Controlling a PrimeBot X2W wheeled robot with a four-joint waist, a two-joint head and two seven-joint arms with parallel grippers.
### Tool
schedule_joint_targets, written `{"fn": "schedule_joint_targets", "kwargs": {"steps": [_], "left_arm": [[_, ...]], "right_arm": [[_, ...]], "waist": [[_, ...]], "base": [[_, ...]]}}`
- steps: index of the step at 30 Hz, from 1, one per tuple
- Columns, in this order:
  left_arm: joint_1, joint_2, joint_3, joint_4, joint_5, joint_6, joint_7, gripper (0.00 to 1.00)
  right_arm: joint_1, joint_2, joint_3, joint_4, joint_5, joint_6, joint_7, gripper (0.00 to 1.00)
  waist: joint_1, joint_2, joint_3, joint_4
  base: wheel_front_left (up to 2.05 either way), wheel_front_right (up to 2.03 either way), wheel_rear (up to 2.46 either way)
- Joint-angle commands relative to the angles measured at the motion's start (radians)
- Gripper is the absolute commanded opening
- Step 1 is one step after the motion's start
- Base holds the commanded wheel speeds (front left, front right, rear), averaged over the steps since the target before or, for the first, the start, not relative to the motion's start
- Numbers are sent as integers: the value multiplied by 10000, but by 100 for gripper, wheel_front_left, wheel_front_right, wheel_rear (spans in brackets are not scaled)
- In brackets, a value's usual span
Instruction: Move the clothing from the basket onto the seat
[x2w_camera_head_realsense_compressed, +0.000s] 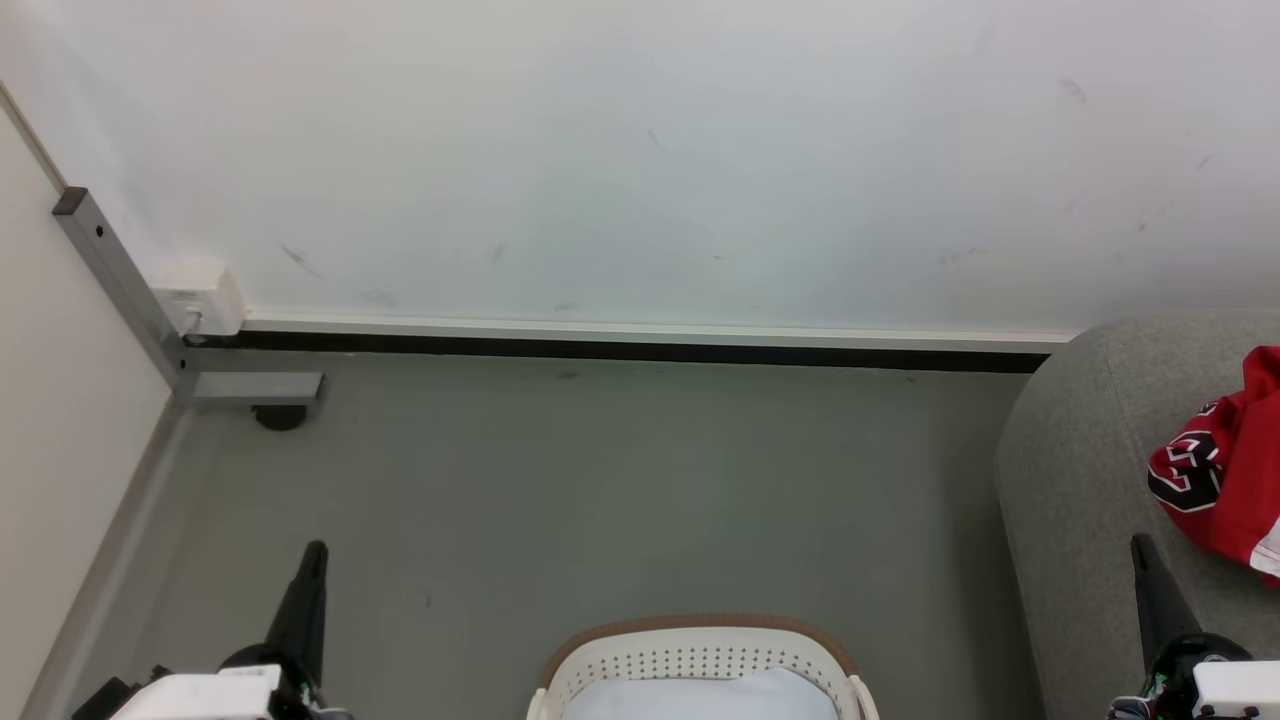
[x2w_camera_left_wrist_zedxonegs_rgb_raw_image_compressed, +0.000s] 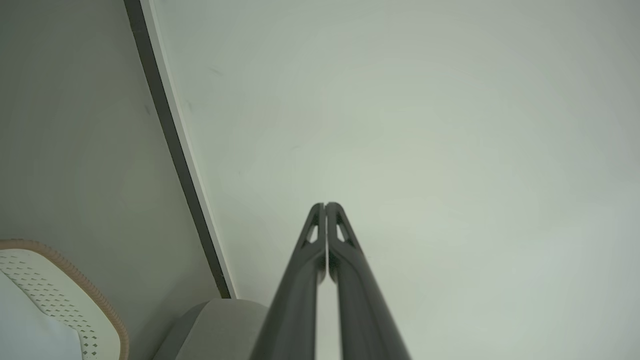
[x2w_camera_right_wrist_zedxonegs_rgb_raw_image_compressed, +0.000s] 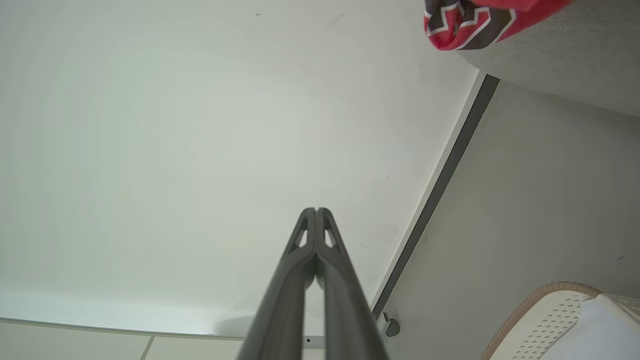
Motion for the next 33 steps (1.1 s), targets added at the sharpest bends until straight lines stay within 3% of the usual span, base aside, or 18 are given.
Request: {"fn": "schedule_joint_targets", "kwargs": {"steps": [1,9,33], "left_arm": [[-116,20,45,-47,-260,-33,74,0],[-141,17,71,-45,-740,-35,208,0],[-136,17,64,-43,-716,-35,203,0]], "right_arm": [[-102,-43,-70,-63,220,-19,46,0],[-121,-28,-151,-57,670,-21,182,0],[-127,27,-206,-47,563,-21,234,0]], "waist": [[0,0,1,12],[0,0,9,78],[0,0,9,78]], "base": [[0,0,0],[0,0,0],[0,0,0]]}}
